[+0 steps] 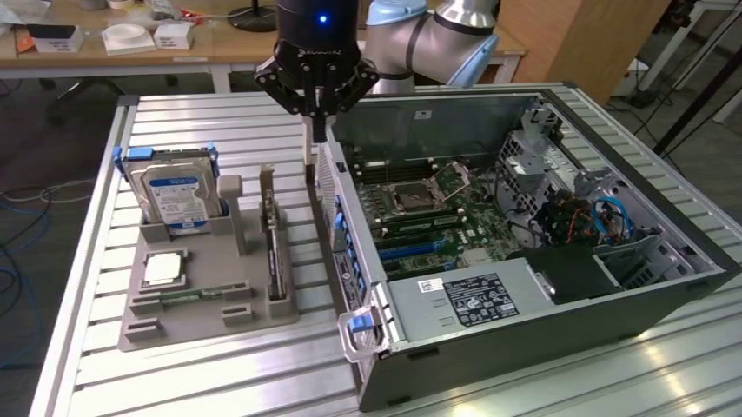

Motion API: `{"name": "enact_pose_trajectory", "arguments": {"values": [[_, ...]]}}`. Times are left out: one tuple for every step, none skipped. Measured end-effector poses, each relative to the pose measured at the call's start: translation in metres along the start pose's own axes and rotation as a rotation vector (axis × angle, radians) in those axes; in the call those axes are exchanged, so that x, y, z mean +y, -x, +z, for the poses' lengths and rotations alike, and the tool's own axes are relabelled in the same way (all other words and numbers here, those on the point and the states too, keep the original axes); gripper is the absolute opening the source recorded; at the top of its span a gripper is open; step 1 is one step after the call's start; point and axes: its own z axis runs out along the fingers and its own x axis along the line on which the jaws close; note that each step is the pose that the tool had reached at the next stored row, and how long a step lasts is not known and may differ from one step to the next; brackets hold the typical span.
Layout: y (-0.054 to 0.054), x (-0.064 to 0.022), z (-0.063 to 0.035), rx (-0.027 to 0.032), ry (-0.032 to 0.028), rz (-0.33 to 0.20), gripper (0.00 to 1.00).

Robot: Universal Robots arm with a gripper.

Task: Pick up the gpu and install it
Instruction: 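Reach for the gpu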

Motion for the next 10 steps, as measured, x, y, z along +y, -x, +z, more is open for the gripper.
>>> {"name": "enact_pose_trajectory", "arguments": {"values": [[-0.0008, -0.0001, 0.0001, 0.0000, 0.0000, 0.000, 0.11], [-0.0017, -0.0001, 0.0001, 0.0000, 0.0000, 0.000, 0.11], [-0.0025, -0.0002, 0.0001, 0.0000, -0.0001, 0.000, 0.11], [-0.0033, -0.0003, 0.0002, 0.0000, 0.0000, 0.000, 0.11], [-0.0041, -0.0003, 0.0002, 0.0000, 0.0000, 0.000, 0.11], [-0.0048, -0.0004, 0.0003, 0.0000, 0.0000, 0.000, 0.11], [-0.0055, -0.0004, 0.0003, 0.0001, -0.0001, 0.000, 0.11], [-0.0061, -0.0005, 0.0003, 0.0000, 0.0000, 0.000, 0.11], [-0.0067, -0.0005, 0.0004, 0.0000, 0.0000, 0.000, 0.11], [-0.0074, -0.0006, 0.0004, 0.0000, 0.0000, 0.000, 0.11]]}}
